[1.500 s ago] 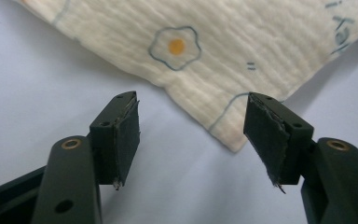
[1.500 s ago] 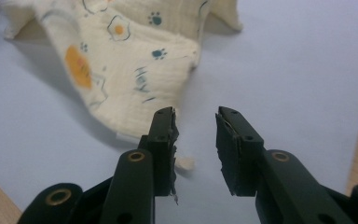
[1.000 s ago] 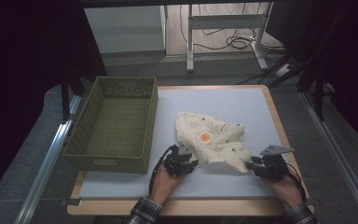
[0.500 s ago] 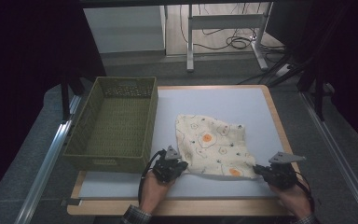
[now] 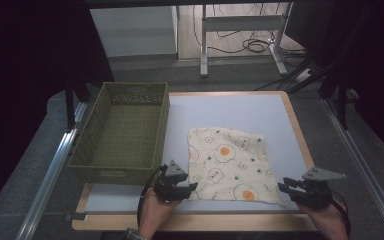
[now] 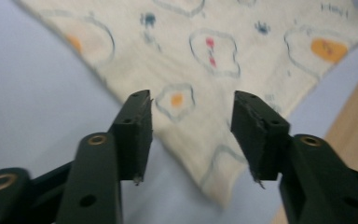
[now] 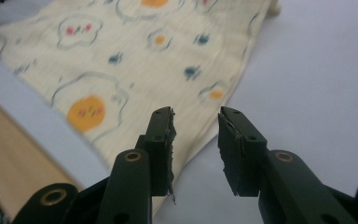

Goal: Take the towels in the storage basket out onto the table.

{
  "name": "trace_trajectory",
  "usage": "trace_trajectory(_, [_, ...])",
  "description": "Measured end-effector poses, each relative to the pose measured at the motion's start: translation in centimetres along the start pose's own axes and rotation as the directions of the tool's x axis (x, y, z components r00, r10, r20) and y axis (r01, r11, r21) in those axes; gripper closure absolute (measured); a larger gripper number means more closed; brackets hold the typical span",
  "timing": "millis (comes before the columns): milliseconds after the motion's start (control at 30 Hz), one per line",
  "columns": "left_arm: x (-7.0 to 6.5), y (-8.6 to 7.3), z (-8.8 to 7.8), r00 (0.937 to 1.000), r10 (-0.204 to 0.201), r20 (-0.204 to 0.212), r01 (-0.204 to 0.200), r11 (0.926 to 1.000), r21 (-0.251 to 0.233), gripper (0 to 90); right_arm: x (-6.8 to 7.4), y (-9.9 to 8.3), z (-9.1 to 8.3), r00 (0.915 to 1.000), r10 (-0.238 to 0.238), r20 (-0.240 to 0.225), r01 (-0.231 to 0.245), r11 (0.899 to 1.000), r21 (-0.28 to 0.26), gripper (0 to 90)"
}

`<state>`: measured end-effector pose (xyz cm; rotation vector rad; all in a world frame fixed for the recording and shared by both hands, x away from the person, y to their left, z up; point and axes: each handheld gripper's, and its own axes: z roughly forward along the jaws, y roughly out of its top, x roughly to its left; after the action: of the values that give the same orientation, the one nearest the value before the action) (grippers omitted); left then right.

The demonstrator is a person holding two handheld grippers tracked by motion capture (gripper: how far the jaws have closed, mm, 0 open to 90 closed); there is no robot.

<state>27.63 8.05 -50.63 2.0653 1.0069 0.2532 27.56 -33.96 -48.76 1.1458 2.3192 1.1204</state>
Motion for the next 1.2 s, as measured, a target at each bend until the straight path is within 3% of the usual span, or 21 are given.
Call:
trace_trajectory(167, [0.2,2.0,2.5,0.9982,0.021,-0.057,-0.021,0.9998,0.003,37.2,-1.5,2.8,2.3,0.9998,0.019,0.006,-0.019,1.000,-0.020,66.1])
trace_trajectory(267, [1.0,2.6,4.1,0.9961,0.019,-0.087,-0.017,0.9997,0.015,32.5,-2.5,4.6,4.4,0.9990,0.003,0.044,-0.003,1.000,-0.006,67.5])
trace_trajectory(533, [2.4,2.6,6.2,0.9885,0.021,-0.150,-0.013,0.9982,0.059,24.7,-6.3,6.3,9.3,0.9910,0.015,0.133,-0.020,0.999,0.031,72.0])
trace_trajectory(633, [2.5,2.4,6.7,0.9872,0.034,-0.156,-0.022,0.9963,0.084,23.5,-7.3,6.6,10.7,0.9891,0.033,0.144,-0.038,0.999,0.033,72.1])
trace_trajectory(700, [2.6,2.3,6.8,0.9886,0.025,-0.149,-0.015,0.9972,0.073,22.6,-7.9,7.1,11.6,0.9910,0.031,0.130,-0.036,0.999,0.037,72.1])
trace_trajectory(933, [2.7,2.2,6.9,0.9899,0.016,-0.141,-0.007,0.9982,0.060,21.9,-8.3,8.7,14.8,0.9935,0.032,0.109,-0.036,0.999,0.036,71.2])
trace_trajectory(1033, [2.8,2.3,7.0,0.9901,0.015,-0.139,-0.007,0.9983,0.059,21.4,-8.9,9.7,15.0,0.9862,0.034,0.162,-0.034,0.999,-0.002,69.9])
trace_trajectory(1200, [2.9,2.3,7.0,0.9892,0.012,-0.146,-0.004,0.9984,0.056,20.2,-10.3,10.6,13.3,0.9699,0.061,0.236,-0.057,0.998,-0.020,67.1])
